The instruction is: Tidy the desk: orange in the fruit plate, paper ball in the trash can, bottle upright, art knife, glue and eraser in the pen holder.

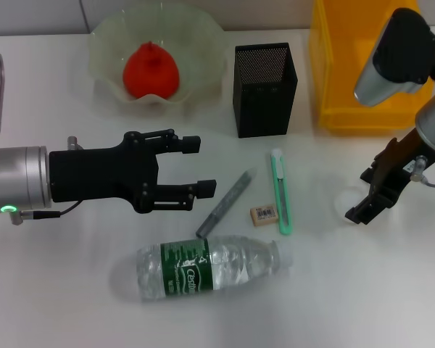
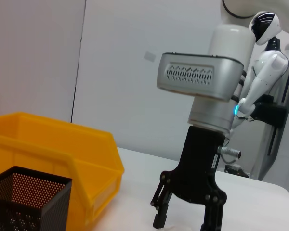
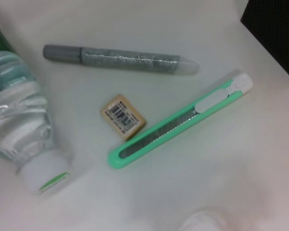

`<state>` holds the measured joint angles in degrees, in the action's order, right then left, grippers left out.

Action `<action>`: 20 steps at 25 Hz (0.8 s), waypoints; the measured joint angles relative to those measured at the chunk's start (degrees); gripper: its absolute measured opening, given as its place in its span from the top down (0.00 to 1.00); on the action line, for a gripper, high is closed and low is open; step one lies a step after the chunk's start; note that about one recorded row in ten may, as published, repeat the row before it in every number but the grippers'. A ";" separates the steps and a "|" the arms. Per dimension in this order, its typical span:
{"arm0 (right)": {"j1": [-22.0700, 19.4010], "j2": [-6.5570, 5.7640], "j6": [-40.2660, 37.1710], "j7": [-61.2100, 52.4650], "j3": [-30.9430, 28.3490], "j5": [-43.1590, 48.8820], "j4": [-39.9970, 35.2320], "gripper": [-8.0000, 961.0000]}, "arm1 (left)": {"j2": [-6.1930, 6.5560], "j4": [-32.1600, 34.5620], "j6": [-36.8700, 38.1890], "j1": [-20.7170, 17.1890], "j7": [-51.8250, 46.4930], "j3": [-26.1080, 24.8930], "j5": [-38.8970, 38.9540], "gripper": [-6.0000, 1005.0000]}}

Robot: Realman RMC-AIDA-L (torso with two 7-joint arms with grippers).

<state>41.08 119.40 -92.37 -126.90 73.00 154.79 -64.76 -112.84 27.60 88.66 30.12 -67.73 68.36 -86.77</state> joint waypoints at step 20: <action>-1.02 -0.24 -0.49 0.70 -1.30 -2.88 -2.05 0.39 | -0.09 0.31 -0.26 0.03 0.06 0.02 0.08 0.21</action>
<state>40.06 119.16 -92.86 -126.20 71.70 151.91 -66.81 -112.94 27.91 88.40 30.15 -67.67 68.38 -86.69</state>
